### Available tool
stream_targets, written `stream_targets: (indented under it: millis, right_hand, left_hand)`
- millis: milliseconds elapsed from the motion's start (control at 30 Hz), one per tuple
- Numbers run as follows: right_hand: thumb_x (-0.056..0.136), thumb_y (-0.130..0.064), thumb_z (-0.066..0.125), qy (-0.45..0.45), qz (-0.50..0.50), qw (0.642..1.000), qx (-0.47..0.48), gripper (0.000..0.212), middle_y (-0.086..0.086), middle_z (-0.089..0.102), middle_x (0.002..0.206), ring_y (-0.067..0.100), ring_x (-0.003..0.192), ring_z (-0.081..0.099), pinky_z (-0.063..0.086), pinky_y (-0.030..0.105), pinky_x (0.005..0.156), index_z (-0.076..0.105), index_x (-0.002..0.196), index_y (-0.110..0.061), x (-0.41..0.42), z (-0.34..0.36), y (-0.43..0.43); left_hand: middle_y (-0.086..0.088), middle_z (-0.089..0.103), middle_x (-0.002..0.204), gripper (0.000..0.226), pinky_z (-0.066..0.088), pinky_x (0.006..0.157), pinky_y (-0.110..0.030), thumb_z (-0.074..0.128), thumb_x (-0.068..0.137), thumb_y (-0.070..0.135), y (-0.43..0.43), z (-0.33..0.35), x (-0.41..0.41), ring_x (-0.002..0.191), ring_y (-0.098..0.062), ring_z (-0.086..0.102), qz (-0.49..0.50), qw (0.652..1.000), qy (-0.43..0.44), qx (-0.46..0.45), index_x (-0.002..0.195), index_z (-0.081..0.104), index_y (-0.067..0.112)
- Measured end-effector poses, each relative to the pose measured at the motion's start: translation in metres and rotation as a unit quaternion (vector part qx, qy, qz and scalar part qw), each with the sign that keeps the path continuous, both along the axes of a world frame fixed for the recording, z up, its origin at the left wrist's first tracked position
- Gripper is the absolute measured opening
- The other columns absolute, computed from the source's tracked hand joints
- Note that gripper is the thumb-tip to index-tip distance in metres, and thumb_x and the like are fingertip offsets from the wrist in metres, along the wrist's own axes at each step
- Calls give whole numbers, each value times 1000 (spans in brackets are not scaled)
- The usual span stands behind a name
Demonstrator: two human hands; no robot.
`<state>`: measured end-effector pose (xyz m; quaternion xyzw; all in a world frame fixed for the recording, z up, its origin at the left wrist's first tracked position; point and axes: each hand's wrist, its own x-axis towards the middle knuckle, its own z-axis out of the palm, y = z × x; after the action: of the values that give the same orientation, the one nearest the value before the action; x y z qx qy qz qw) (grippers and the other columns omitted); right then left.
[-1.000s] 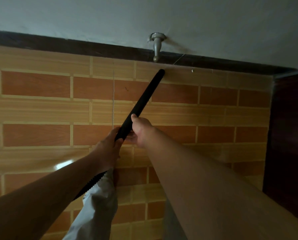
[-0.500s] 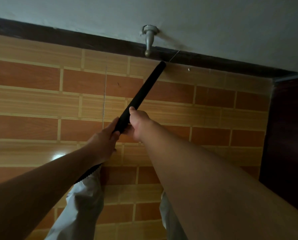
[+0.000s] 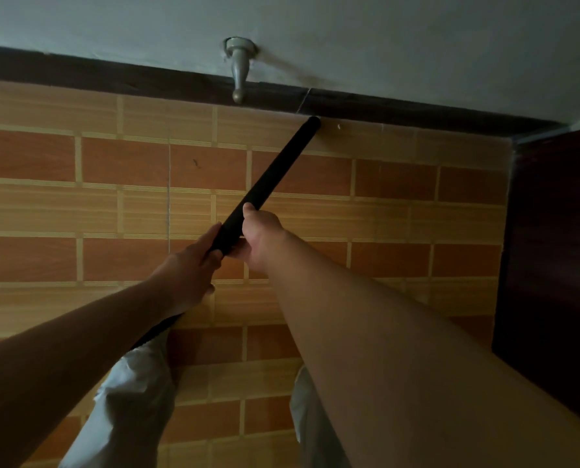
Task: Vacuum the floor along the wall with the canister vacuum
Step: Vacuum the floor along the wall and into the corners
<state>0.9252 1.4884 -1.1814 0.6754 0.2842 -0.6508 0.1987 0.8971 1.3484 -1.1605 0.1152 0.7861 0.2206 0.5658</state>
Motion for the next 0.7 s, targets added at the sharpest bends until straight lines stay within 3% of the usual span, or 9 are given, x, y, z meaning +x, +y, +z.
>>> stream_targets:
  millis: [133,233,433,600,700]
  right_hand:
    - [107,-44,46,-4,0,1000,0,42,16,67,118,37,105,69,63,53,83,54,130,-10,21,-5,6]
    - [108,-43,46,6,4,1000,-5,40,16,66,121,38,108,68,62,54,85,55,130,-11,33,-6,13]
    - [107,-44,46,10,-4,1000,10,43,15,66,117,36,104,69,63,52,84,55,132,-10,40,-7,37]
    - [108,-43,44,5,-15,1000,1,43,16,66,120,36,106,68,63,46,72,54,133,-10,56,-4,47]
    - [108,-44,44,7,-11,1000,-10,44,16,66,122,37,108,68,64,49,79,54,134,-10,68,-7,49]
  left_hand:
    - [0,62,113,57,51,55,-26,37,108,34,9,8,19,79,-19,69,-13,1000,-14,5,156,10,51]
    - [3,62,109,57,56,58,-35,36,108,35,14,12,31,77,-19,70,-21,1000,-18,8,156,8,50]
    - [1,63,110,54,58,61,-38,36,108,36,41,5,36,78,-21,70,-8,1000,-14,4,154,14,55]
    - [4,63,112,56,55,54,-28,35,108,37,50,5,48,78,-17,70,-25,1000,-16,-8,156,11,51]
    - [2,63,114,57,52,55,-26,35,108,37,51,5,59,76,-15,69,-32,999,-12,-13,158,10,49]
